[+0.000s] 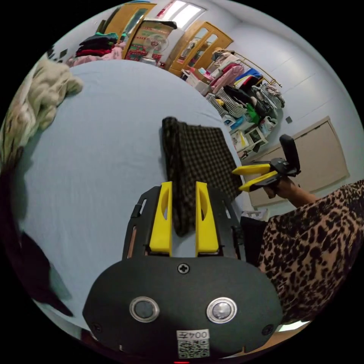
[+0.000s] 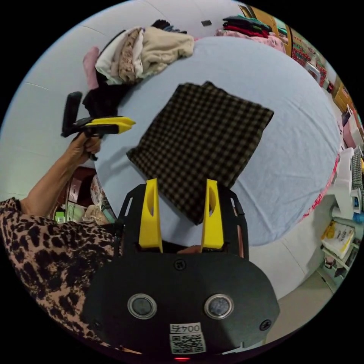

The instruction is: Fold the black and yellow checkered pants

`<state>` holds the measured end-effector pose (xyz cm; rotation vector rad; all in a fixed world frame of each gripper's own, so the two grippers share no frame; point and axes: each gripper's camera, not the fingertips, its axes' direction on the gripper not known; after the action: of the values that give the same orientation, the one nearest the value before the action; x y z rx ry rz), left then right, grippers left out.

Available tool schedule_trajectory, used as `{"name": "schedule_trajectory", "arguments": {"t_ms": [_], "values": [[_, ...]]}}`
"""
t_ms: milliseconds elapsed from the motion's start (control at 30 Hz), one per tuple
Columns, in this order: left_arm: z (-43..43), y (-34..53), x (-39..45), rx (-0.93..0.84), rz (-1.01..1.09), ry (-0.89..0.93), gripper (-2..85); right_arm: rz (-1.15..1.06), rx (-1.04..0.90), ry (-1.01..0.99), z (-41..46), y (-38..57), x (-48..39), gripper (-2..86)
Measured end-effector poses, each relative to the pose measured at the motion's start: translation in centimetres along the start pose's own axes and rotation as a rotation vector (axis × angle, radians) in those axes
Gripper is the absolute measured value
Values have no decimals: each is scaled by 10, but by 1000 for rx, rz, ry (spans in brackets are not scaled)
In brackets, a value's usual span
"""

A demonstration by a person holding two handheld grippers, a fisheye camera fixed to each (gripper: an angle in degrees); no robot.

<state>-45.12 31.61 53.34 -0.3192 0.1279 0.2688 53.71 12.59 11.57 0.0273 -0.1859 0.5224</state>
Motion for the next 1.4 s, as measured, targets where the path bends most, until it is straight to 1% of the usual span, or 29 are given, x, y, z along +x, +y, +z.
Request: {"name": "schedule_trajectory", "arguments": {"t_ms": [67, 167, 233, 333, 367, 500, 600, 700, 767, 800, 867, 967, 1133, 1200, 1267, 1333, 1400], "values": [[1, 53, -5, 25, -47, -11, 94, 16, -60, 60, 17, -7, -3, 174], [5, 92, -16, 58, -124, 1, 102, 59, -99, 78, 30, -22, -4, 174], [5, 102, -19, 88, -140, 8, 107, 63, -128, 117, 37, -32, -6, 162], [1, 103, -24, 114, -146, -29, 111, 85, -159, 253, 49, -45, -12, 124], [-1, 101, -28, 128, -153, -27, 111, 87, -169, 265, 53, -49, -14, 123], [2, 92, -42, 118, -163, 7, 102, 87, -195, 263, 60, -61, -13, 122], [4, 87, -51, 105, -166, 35, 67, 69, -229, 259, 66, -70, -12, 122], [-5, 90, -66, 133, -278, 8, 43, 53, -275, 262, 72, -82, -12, 121], [4, 98, -86, 106, -378, 37, 35, 70, -282, 241, 75, -88, -8, 117], [8, 101, -90, 98, -392, 47, 34, 74, -281, 237, 75, -89, -7, 115], [8, 111, -102, 157, -433, 121, 30, 89, -269, 217, 76, -90, -1, 106], [7, 110, -103, 150, -397, 138, 28, 116, -233, 182, 77, -89, 8, 95], [-6, 102, -92, 157, -362, 134, 28, 126, -253, 142, 80, -97, 19, 88], [-18, 96, -83, 166, -324, 111, 27, 169, -259, 111, 81, -100, 26, 85], [-39, 87, -71, 198, -279, 37, 27, 193, -269, 79, 82, -104, 34, 78], [-54, 78, -69, 239, -268, 13, 30, 127, -283, 82, 83, -105, 36, 75], [-60, 61, -69, 254, -257, 25, 37, 188, -272, 49, 83, -106, 43, 75]]}}
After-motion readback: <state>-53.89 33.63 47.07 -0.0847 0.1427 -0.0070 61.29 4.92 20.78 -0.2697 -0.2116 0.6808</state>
